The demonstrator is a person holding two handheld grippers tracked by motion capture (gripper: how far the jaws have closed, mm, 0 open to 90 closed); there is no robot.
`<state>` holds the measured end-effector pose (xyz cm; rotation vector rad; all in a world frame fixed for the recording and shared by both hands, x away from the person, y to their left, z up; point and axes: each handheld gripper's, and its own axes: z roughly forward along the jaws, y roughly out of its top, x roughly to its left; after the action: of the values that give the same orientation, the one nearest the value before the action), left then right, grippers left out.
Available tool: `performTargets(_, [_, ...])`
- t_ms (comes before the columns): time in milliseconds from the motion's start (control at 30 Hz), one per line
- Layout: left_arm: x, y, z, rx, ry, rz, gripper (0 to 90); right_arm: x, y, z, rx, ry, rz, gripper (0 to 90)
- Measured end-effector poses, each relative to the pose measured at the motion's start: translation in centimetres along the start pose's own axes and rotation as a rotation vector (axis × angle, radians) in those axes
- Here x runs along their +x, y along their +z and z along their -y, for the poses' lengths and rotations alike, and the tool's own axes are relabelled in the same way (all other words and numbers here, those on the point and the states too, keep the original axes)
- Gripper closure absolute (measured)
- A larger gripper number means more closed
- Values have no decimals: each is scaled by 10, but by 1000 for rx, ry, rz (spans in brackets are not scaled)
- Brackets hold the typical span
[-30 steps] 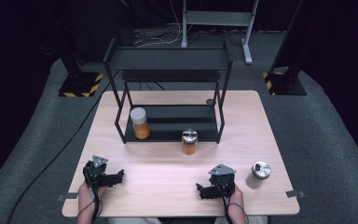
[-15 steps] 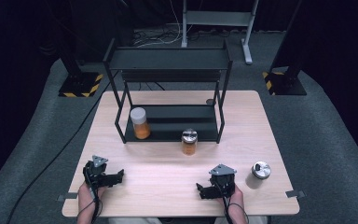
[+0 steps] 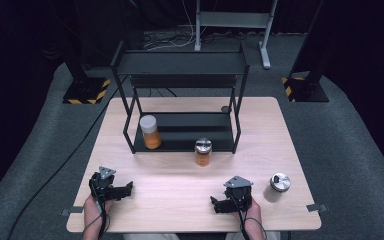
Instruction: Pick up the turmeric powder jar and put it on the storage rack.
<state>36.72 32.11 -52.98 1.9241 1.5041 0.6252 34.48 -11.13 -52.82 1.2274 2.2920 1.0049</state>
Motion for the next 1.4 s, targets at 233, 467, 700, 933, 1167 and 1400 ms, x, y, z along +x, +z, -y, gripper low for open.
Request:
performTargets(233, [1, 1, -1, 3, 0, 2, 2, 0, 0, 0, 2, 4, 4, 17])
performTargets(467, [1, 1, -1, 3, 0, 0, 0, 0, 0, 0, 5, 8, 3, 13])
performTargets(700, [1, 1, -2, 2, 1, 1, 1, -1, 0, 0, 5, 13, 4, 11])
performTargets(933, [1, 1, -2, 2, 2, 2, 1, 1, 1, -1, 15, 0, 18, 3])
performTargets(1167, [1, 1, -2, 1, 2, 3, 2, 3, 4, -7, 23, 8, 3, 0])
performTargets(1400, [1, 1, -2, 1, 2, 2, 2, 7, 16, -43, -28, -9, 38, 5])
